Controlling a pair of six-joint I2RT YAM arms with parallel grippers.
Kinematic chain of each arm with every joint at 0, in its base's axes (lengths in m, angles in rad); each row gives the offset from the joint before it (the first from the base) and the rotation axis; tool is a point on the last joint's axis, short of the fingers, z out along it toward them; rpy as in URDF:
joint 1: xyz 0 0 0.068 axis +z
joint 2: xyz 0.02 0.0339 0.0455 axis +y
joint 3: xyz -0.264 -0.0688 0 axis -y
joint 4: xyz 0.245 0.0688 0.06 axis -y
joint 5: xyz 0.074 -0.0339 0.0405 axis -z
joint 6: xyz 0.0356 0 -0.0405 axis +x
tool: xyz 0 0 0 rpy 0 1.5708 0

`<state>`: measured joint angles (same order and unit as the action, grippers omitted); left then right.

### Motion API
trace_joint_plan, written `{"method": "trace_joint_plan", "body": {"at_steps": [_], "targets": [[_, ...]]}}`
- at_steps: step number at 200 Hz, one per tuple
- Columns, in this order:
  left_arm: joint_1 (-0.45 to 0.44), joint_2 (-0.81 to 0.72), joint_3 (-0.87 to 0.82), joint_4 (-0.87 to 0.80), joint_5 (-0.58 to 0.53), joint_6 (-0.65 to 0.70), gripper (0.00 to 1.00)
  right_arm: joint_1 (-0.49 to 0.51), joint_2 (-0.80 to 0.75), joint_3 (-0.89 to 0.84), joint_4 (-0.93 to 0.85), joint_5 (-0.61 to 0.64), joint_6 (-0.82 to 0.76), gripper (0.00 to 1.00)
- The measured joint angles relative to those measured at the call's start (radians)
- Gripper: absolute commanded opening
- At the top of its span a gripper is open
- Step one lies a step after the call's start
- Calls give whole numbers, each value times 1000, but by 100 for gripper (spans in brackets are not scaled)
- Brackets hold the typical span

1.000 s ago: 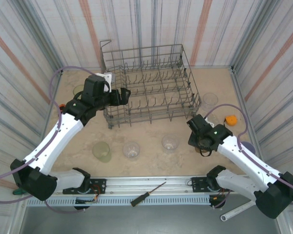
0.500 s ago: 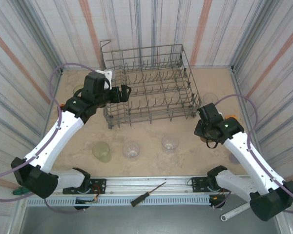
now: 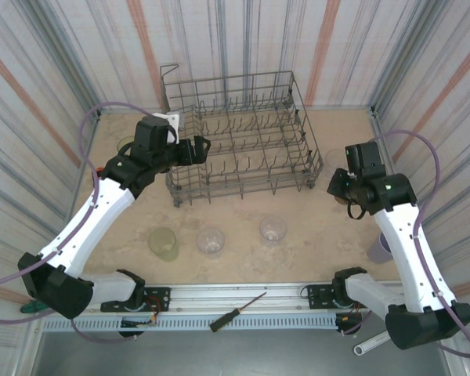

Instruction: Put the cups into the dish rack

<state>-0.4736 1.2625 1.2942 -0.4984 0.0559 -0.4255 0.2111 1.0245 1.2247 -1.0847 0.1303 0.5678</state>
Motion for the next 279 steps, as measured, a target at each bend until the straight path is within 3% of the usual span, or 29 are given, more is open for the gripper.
{"method": "trace_joint_plan", "body": {"at_steps": [104, 177, 279], "targets": [[0, 4, 6, -4, 22, -44, 99, -18, 175, 253, 91, -181, -64, 0], [0, 64, 61, -3, 53, -86, 99, -18, 269, 256, 256, -366, -48, 0], [0, 178, 109, 54, 121, -176, 99, -31, 394, 143, 674, -647, 106, 0]]}}
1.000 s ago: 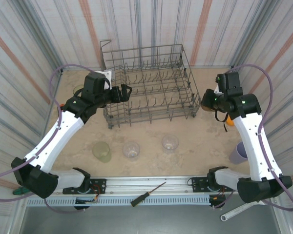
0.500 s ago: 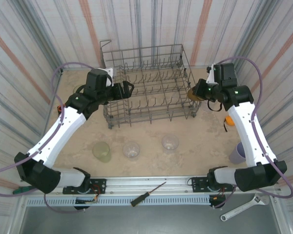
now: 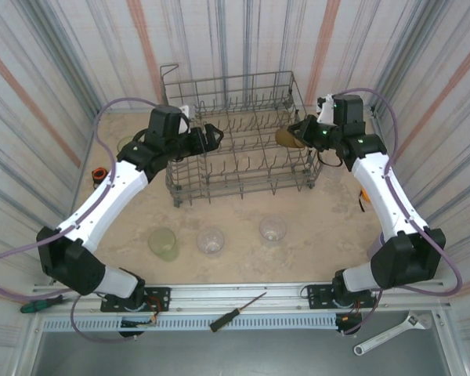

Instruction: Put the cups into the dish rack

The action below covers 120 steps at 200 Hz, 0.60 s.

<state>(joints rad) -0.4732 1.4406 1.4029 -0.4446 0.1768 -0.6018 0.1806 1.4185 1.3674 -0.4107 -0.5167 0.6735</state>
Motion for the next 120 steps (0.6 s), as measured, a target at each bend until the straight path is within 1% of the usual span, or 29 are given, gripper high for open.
{"method": "trace_joint_plan", "body": {"at_steps": [32, 67, 99, 120], "targets": [[15, 42, 10, 52, 66, -57, 99, 0, 13, -79, 208, -96, 77, 0], [37, 89, 17, 114, 138, -149, 99, 0, 85, -117, 413, -196, 162, 0], [43, 113, 24, 154, 177, -213, 99, 0, 119, -164, 586, -252, 243, 0], [61, 124, 26, 189, 222, -264, 98, 0, 126, -184, 686, -286, 288, 0]]}}
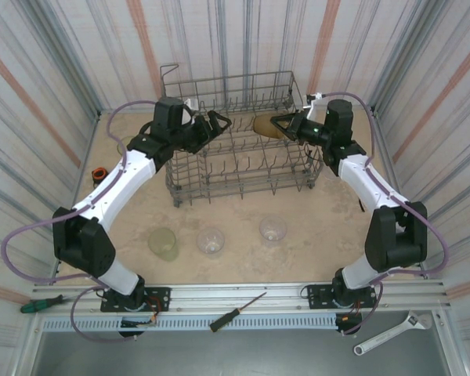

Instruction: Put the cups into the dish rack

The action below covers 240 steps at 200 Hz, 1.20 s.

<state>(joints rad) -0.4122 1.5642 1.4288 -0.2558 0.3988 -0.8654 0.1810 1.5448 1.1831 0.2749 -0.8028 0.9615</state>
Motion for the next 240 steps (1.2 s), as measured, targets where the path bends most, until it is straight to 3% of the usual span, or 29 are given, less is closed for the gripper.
{"method": "trace_joint_plan", "body": {"at_steps": [104, 186, 240], "targets": [[34, 63, 2, 233, 143, -196, 98, 20, 182, -30, 550, -118, 320, 0], [34, 154, 2, 377, 222, -311, 99, 51, 287, -29, 835, -118, 494, 0], [34, 154, 2, 436, 239, -345, 99, 75, 310, -28, 905, -118, 532, 0]]}}
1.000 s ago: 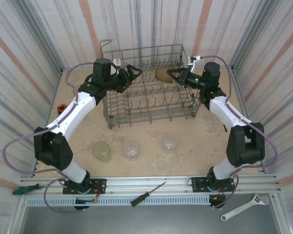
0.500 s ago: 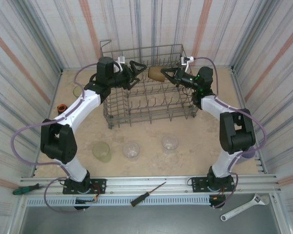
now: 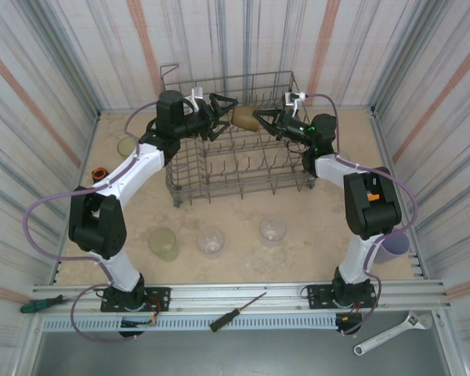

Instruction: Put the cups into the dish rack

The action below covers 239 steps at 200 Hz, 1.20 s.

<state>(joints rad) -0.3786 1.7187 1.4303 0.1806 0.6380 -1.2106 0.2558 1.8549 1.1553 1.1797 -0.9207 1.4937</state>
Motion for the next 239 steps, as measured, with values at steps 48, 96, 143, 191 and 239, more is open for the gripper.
{"method": "trace_joint_plan", "body": {"at_steps": [48, 96, 143, 191, 239], "targets": [[0, 13, -4, 27, 9, -21, 97, 24, 11, 16, 23, 1, 3, 0], [0, 21, -23, 64, 16, -48, 79, 39, 23, 34, 34, 5, 18, 0], [0, 22, -37, 100, 27, -55, 67, 45, 33, 48, 60, 9, 26, 0], [8, 32, -60, 140, 24, -74, 51, 47, 73, 72, 79, 6, 63, 2], [9, 35, -62, 146, 37, -68, 40, 47, 74, 73, 80, 13, 76, 28]]}}
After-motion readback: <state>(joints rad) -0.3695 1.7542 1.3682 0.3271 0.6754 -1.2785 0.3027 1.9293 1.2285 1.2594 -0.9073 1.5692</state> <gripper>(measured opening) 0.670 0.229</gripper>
